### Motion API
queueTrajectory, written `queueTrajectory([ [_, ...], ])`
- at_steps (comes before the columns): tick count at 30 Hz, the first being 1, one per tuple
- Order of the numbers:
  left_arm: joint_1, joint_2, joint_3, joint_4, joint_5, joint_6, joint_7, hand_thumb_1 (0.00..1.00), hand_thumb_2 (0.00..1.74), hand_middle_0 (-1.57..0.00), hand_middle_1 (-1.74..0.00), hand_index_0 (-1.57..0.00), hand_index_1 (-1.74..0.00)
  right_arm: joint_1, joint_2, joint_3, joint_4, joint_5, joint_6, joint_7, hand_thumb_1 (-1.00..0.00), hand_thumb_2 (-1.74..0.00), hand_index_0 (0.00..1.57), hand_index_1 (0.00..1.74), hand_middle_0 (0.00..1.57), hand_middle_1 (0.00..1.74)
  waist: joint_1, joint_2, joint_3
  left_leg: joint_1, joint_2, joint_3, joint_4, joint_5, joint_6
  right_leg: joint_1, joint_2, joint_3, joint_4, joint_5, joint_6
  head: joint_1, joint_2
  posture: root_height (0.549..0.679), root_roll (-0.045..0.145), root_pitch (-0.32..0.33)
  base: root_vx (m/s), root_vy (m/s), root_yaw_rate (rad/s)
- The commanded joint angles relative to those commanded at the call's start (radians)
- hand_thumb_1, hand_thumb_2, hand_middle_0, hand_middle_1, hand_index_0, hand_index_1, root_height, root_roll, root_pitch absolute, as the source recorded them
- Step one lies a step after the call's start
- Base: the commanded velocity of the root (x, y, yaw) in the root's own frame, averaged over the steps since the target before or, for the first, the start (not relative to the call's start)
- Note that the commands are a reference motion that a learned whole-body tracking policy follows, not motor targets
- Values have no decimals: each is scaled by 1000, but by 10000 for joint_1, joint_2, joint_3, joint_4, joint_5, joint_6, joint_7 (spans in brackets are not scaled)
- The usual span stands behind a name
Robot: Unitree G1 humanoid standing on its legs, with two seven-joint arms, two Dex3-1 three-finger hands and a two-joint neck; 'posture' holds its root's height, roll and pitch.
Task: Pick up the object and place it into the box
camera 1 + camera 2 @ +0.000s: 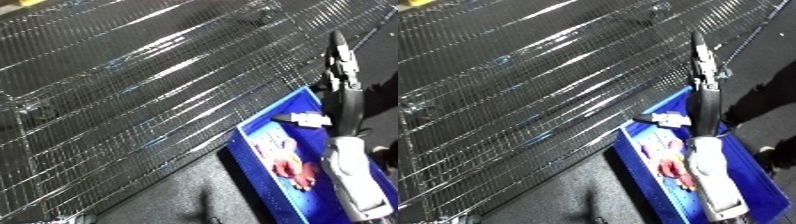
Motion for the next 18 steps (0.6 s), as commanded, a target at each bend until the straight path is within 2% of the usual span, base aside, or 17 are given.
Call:
queueTrajectory([
  [10, -26, 83, 279, -150, -13, 103, 32, 1000, 1740, -1570, -1740, -1570, -1740, -1043, -437, 1296, 618, 355, 361, 665, 0, 0, 0, 0, 0, 0, 608, -249, 106, -278, -57, -227, 196, 39, -5, -165, -7, -68, 256, 15, -23, -1456, 487, 631, 67, -204, -11, 10, 69],
  [18, -117, 75, 380, -104, 51, 152, 118, 1000, 1740, -1570, -1740, -1570, -1740, -1579, -237, 1869, 1332, 503, 440, 681, 0, 0, 0, 0, 0, 0, 877, -317, 184, -404, -98, -342, 283, 36, 20, -231, -9, -122, 403, -45, -42, -2073, 709, 630, 64, -202, 1, 11, 56],
])
